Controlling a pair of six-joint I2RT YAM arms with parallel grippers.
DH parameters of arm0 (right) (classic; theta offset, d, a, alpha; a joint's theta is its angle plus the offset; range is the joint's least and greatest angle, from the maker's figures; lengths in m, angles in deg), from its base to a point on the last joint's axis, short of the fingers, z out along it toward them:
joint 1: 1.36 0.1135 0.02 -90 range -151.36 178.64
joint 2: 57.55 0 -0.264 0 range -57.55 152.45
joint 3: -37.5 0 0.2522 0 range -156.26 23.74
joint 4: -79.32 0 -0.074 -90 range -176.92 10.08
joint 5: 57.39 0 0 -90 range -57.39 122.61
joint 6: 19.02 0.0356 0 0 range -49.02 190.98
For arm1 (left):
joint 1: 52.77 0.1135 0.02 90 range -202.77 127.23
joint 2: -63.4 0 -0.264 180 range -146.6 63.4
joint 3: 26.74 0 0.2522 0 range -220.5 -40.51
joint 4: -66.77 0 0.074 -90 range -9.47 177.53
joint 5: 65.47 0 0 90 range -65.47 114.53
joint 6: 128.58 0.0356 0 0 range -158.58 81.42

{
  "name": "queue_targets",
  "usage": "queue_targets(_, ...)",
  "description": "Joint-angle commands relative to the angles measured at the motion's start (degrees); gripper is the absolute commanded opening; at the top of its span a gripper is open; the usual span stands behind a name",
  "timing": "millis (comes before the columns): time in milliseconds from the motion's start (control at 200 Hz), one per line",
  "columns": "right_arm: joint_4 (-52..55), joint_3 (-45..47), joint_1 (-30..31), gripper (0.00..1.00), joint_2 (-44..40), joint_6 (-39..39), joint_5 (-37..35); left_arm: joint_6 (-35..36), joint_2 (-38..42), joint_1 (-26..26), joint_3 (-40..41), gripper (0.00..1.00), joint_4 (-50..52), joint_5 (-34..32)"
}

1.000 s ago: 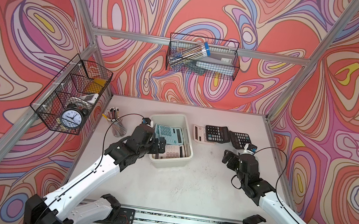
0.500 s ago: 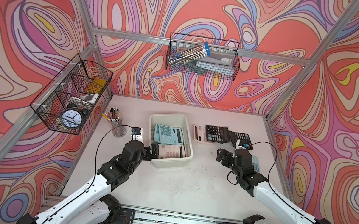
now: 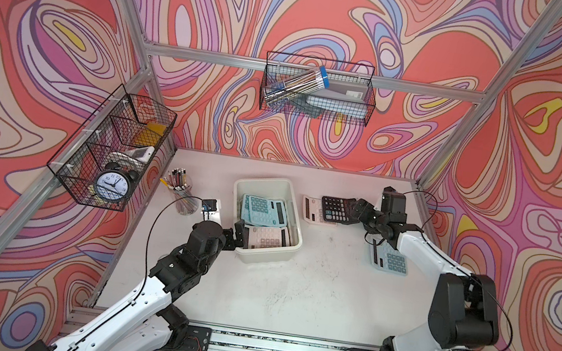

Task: Put the calculator in the storage box
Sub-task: Pick up the calculator at the center of the board.

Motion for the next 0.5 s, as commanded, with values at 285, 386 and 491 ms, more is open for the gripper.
queue_targets(285,4.1,-8.6,-5.5,0.81,15.3,-2.6,11.5,1.4,0.2,0.1,0.9,0.99,-1.7,-0.8)
queue_targets(386,4.2,-9.2,-5.5,0.8,16.1,-2.8,12.4,1.4,-0.1,0.1,0.9,0.99,-2.0,-0.7)
queue_targets(491,4.4,-10.0,-5.5,0.8,17.0,-2.9,12.8,1.4,-0.7,0.1,0.9,0.99,-2.2,-0.5)
